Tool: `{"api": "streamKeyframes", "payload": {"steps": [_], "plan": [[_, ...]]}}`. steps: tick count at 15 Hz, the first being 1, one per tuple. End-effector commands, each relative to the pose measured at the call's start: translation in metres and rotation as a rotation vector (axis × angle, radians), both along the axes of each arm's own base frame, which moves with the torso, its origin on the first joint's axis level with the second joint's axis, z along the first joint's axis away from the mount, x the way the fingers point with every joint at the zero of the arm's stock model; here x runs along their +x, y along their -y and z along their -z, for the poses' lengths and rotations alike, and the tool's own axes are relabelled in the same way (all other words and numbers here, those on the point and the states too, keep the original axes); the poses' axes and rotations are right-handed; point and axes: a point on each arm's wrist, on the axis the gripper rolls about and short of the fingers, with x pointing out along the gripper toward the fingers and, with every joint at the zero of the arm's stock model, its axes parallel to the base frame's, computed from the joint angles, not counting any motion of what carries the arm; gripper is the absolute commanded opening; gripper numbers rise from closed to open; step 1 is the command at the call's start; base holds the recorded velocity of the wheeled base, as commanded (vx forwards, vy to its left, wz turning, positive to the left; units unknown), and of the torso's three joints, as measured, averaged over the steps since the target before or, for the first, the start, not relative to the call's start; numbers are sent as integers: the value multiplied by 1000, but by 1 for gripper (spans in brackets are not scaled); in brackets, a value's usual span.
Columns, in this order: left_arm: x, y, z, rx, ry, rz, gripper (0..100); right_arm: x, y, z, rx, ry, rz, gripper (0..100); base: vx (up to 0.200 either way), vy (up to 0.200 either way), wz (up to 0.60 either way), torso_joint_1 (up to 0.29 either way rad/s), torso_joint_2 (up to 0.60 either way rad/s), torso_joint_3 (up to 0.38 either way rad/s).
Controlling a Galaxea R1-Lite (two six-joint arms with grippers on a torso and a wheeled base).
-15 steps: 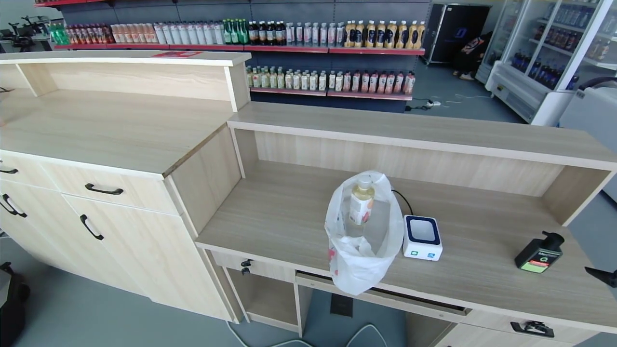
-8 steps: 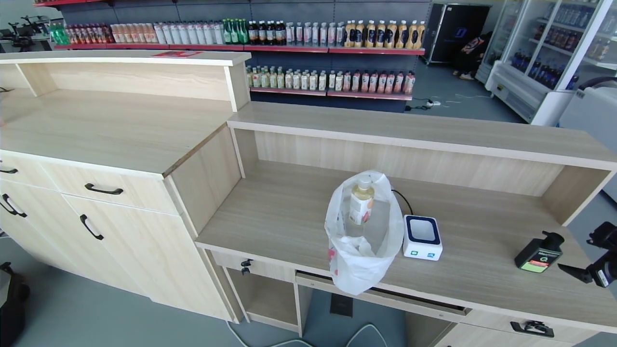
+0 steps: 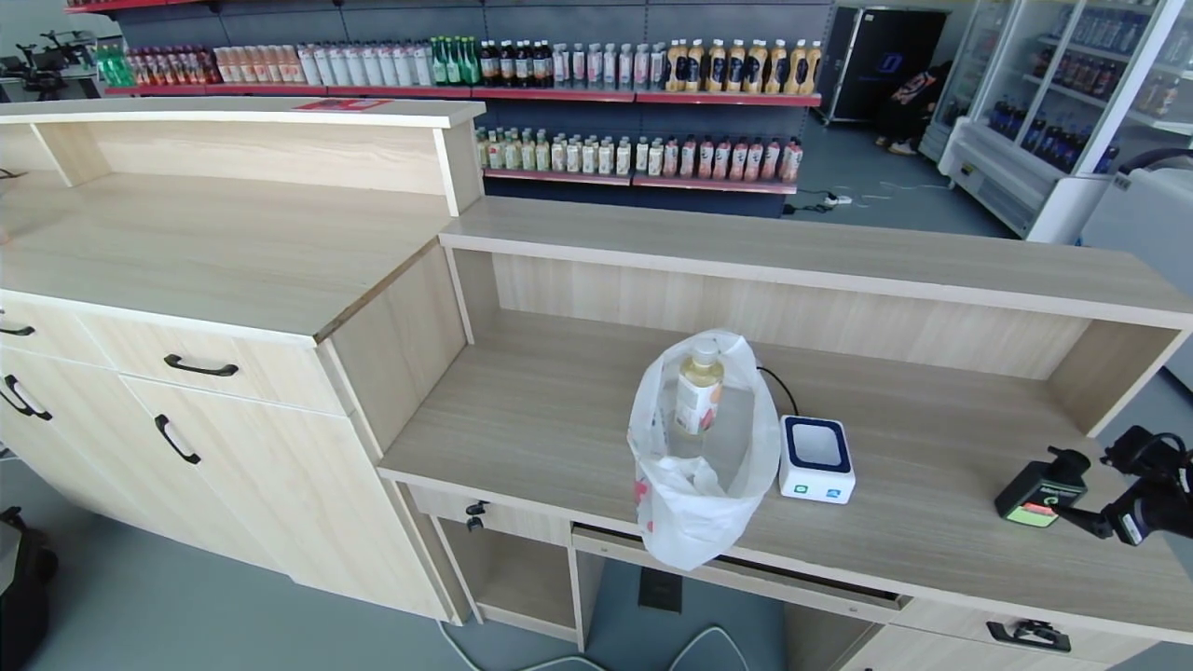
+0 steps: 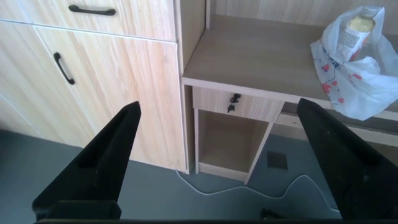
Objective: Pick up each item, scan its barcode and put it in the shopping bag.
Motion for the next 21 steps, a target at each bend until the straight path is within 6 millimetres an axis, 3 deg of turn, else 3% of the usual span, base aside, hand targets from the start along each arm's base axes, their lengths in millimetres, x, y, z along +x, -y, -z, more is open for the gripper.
{"api": "streamKeyframes", "payload": {"steps": [1,9,16,17,21], "plan": [[0,0,0,0,0,0,100,5,-2,7,6,-7,-11,100,0,0,0,0,0,0],[0,0,0,0,0,0,100,29,-24,18,11,-14,-84,100,0,0,0,0,0,0],[0,0,0,0,0,0,100,37,-25,26,4,-8,-97,100,0,0,0,0,0,0],[0,0,0,0,-1,0,100,37,-25,26,3,-10,-97,0,0,0,0,0,0,0],[0,0,0,0,0,0,100,37,-26,29,8,-15,-98,0,0,0,0,0,0,0]]}}
